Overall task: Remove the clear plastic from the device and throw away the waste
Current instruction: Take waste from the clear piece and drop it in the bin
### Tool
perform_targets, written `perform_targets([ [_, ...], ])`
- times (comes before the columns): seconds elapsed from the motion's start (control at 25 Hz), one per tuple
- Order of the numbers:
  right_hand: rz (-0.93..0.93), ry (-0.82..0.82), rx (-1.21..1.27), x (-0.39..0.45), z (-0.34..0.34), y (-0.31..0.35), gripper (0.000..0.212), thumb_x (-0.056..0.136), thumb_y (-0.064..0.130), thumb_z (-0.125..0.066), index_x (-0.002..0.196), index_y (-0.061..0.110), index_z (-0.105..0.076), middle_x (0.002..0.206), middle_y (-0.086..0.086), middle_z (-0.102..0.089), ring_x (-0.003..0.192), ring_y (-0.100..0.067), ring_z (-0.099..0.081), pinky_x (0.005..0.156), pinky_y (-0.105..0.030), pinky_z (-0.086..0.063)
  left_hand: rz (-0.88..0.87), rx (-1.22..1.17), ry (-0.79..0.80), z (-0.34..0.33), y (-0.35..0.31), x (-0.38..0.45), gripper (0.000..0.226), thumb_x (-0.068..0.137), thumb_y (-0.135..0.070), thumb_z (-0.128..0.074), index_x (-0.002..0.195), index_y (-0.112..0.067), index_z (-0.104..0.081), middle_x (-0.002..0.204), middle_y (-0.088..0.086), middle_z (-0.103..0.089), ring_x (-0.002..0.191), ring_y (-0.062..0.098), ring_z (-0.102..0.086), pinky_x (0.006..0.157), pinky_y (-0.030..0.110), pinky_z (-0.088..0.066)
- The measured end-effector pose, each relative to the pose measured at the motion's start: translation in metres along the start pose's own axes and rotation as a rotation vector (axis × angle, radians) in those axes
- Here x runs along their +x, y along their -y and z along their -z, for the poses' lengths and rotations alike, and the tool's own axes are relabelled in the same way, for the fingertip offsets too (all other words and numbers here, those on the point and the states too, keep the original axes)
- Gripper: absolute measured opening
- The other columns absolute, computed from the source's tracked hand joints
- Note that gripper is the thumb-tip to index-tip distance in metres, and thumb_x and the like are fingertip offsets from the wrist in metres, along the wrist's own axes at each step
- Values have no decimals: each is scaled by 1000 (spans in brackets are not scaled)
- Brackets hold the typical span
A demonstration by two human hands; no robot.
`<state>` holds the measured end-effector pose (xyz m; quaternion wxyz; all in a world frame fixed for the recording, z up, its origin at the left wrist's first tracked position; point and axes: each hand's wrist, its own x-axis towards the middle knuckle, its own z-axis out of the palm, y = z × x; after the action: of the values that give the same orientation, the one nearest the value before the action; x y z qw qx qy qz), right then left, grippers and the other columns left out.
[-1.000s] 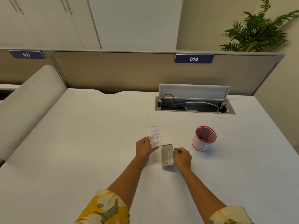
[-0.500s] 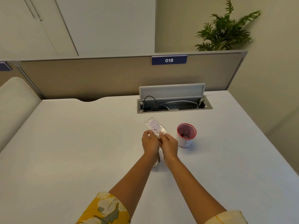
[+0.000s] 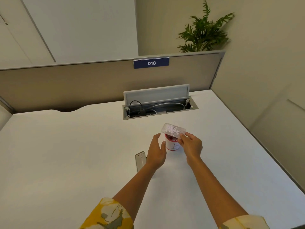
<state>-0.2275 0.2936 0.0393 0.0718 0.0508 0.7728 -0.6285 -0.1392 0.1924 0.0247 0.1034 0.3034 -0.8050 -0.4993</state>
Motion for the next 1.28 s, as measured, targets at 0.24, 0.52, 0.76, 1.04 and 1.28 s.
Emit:
perform_targets([
  [0.24, 140, -59, -280, 28, 23, 11, 31, 89, 16, -67, 118, 3, -68, 114, -17, -72, 89, -27, -71, 74, -29, -55, -200, 384, 163, -3, 3, 7, 66, 103, -43, -41, 160, -27, -13, 170, -4, -10, 157, 22, -4, 125, 48, -11],
  [0.52, 401, 121, -605, 35, 12, 24, 31, 93, 25, -61, 116, 6, -68, 115, -15, -71, 97, -30, -69, 89, -37, -54, -292, 703, 229, -4, 6, 8, 62, 104, -44, -36, 159, -32, -11, 170, -6, -4, 157, 23, 7, 125, 49, 2],
  [0.76, 621, 279, -743, 32, 15, 21, 38, 92, 30, -60, 120, 6, -66, 121, -16, -68, 105, -33, -67, 97, -38, -50, -309, 756, 257, 3, 1, 10, 59, 104, -43, -37, 159, -32, -16, 170, -5, -7, 157, 25, 5, 124, 50, 2],
  [1.04, 740, 249, -734, 27, 24, 13, 32, 89, 20, -65, 115, 2, -68, 113, -18, -71, 96, -34, -71, 91, -37, -52, -308, 782, 273, 6, -1, 10, 60, 105, -42, -36, 159, -32, -15, 170, -5, -6, 157, 26, 5, 124, 50, 3],
  [1.28, 702, 171, -712, 24, 23, 7, 28, 88, 22, -66, 112, 8, -71, 115, -13, -72, 100, -30, -70, 90, -36, -53, -304, 788, 291, 7, -2, 11, 60, 105, -39, -37, 159, -32, -14, 170, -5, -6, 157, 27, 6, 124, 51, 3],
])
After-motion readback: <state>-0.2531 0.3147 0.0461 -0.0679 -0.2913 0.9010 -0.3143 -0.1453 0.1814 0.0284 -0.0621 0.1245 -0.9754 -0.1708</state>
